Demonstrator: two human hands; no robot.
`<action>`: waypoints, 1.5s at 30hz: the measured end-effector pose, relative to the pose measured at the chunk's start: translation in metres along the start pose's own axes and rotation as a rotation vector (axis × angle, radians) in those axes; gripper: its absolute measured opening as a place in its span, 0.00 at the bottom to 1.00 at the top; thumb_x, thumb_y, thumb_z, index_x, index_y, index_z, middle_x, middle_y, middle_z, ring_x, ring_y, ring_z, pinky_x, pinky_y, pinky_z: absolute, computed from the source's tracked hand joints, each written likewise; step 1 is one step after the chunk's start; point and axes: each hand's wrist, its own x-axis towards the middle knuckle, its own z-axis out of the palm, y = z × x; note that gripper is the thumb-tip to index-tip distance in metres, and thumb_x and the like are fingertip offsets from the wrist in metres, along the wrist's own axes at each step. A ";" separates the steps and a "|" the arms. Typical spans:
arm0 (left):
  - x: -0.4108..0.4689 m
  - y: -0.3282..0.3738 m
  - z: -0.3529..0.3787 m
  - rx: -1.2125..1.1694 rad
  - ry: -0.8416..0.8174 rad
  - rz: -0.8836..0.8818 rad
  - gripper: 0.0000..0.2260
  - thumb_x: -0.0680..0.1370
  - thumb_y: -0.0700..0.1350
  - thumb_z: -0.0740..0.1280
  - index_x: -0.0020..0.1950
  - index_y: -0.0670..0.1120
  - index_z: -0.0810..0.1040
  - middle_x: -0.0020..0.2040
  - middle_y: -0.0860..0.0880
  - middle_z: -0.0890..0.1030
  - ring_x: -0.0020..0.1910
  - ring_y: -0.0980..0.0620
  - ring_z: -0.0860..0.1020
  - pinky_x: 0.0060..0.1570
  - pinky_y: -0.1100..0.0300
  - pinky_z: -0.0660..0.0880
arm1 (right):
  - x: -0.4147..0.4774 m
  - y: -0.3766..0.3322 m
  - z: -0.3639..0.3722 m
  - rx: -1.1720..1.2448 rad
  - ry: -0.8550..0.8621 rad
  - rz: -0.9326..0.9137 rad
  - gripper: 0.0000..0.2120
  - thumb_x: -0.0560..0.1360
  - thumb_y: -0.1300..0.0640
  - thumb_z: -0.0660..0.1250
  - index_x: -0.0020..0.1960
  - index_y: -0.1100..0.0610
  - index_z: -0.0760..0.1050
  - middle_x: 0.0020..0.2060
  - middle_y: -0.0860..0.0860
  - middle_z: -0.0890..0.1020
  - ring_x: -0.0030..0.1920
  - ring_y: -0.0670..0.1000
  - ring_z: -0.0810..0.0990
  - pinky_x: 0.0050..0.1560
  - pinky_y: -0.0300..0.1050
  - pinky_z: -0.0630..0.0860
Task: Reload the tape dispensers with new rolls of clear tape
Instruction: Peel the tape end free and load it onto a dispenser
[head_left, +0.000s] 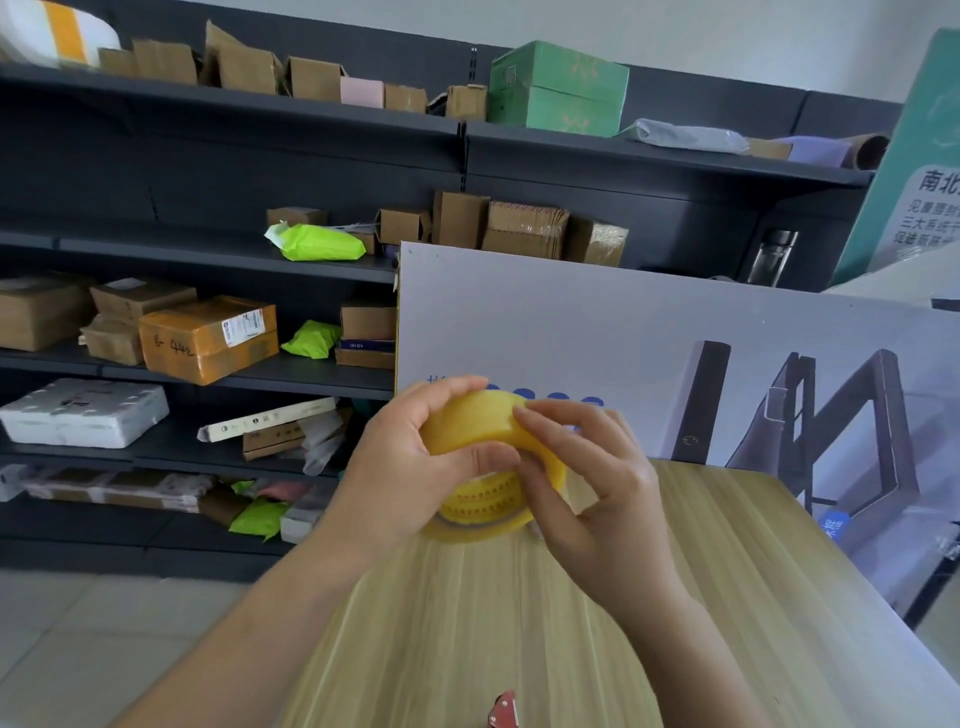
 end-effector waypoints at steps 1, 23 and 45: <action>-0.002 0.000 0.001 0.005 -0.018 -0.012 0.28 0.61 0.61 0.74 0.60 0.64 0.74 0.56 0.62 0.76 0.53 0.65 0.75 0.51 0.64 0.75 | -0.003 0.002 0.002 -0.042 0.022 -0.038 0.13 0.75 0.56 0.66 0.58 0.57 0.81 0.53 0.50 0.82 0.54 0.52 0.79 0.51 0.45 0.76; -0.015 0.005 0.009 -0.318 -0.047 -0.071 0.17 0.74 0.34 0.70 0.55 0.56 0.79 0.52 0.48 0.83 0.52 0.50 0.81 0.46 0.62 0.80 | -0.008 -0.007 0.012 0.092 0.295 0.074 0.11 0.71 0.54 0.69 0.46 0.61 0.84 0.46 0.53 0.83 0.47 0.49 0.83 0.49 0.34 0.76; -0.015 0.004 0.021 -0.607 0.172 -0.162 0.25 0.76 0.33 0.65 0.70 0.51 0.70 0.57 0.45 0.79 0.55 0.47 0.81 0.50 0.52 0.80 | -0.010 -0.023 0.023 0.211 0.323 0.201 0.09 0.68 0.60 0.74 0.46 0.49 0.82 0.43 0.40 0.84 0.46 0.40 0.84 0.47 0.31 0.78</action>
